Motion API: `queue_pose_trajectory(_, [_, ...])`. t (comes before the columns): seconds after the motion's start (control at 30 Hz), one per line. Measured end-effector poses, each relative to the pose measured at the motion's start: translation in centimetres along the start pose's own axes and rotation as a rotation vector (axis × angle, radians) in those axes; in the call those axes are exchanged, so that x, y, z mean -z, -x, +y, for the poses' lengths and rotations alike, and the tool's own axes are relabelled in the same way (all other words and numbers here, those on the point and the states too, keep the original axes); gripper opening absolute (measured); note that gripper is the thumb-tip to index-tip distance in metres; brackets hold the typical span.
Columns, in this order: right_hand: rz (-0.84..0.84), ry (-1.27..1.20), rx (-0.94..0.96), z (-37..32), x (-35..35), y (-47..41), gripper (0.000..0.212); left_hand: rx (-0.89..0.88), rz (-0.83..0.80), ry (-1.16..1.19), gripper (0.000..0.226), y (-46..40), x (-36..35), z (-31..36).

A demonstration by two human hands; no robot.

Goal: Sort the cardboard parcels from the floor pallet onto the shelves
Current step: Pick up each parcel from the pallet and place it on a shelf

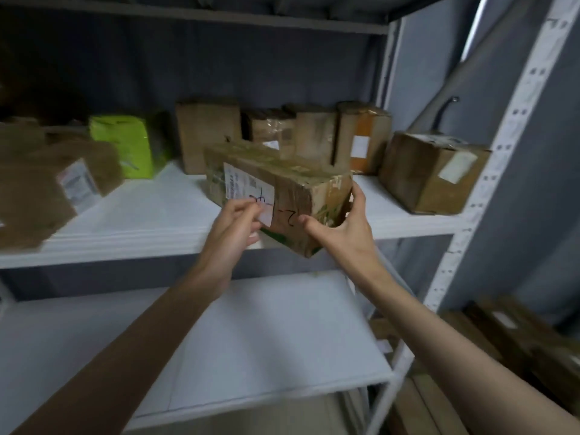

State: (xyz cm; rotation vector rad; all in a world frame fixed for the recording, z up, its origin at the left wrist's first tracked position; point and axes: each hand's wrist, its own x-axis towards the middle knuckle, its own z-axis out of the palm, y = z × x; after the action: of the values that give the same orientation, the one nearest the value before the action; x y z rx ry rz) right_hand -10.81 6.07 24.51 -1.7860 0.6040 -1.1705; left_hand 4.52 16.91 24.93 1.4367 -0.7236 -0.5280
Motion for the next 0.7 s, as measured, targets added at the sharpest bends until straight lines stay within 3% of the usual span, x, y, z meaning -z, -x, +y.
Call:
queue_pose_trajectory(0.2, [0.154,-0.087,-0.095,0.6,8.8,6.3,0.087,0.105,-0.036,0.091,0.028,3.9,-4.4,-2.1])
queue_pose_trajectory(0.3, [0.212,-0.156,-0.179,1.2,13.2,9.6,0.097,0.165,-0.109,0.101,0.041,7.1,-8.6,-3.4])
queue_pose_trajectory(0.4, [0.247,-0.193,-0.256,2.3,18.0,13.7,0.104,0.232,-0.223,0.148,0.046,11.2,-13.4,-4.9])
queue_pose_trajectory(0.7, [0.320,-0.289,-0.466,6.0,34.0,25.8,0.082,0.300,-0.669,0.431,0.055,24.7,-29.0,-9.6])
